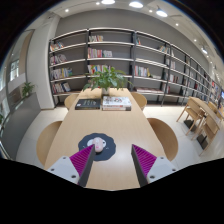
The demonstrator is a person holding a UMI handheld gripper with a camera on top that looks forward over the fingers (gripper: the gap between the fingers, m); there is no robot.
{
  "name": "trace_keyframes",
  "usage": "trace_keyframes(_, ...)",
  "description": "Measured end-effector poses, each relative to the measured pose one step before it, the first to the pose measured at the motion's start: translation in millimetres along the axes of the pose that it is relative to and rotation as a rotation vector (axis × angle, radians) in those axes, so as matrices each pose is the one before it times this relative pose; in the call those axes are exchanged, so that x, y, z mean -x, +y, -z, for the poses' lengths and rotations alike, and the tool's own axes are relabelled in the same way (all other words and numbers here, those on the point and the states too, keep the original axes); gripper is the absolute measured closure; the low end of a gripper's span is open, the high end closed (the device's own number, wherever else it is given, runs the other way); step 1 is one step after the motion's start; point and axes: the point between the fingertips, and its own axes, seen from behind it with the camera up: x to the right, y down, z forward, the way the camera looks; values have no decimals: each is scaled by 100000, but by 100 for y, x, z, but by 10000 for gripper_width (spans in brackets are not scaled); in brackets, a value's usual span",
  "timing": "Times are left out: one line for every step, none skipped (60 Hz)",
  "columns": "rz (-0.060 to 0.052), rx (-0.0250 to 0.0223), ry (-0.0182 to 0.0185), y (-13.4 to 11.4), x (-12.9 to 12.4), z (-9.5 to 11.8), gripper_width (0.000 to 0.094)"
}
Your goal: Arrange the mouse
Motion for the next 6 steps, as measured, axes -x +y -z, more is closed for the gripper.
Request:
trace_keyframes(-145,-46,4,58,-37,-12,218)
trace_keyframes(-181,-140,-42,28,-21,-29,218)
trace_keyframes(-134,-158,-81,39,-27,-59,220)
trace_keyframes(-99,-73,-124,65,6,-56,220)
trace_keyframes(-34,137,-147,59,-5,-64,220)
trace_keyframes(-35,295,-140,50,3,-94,221)
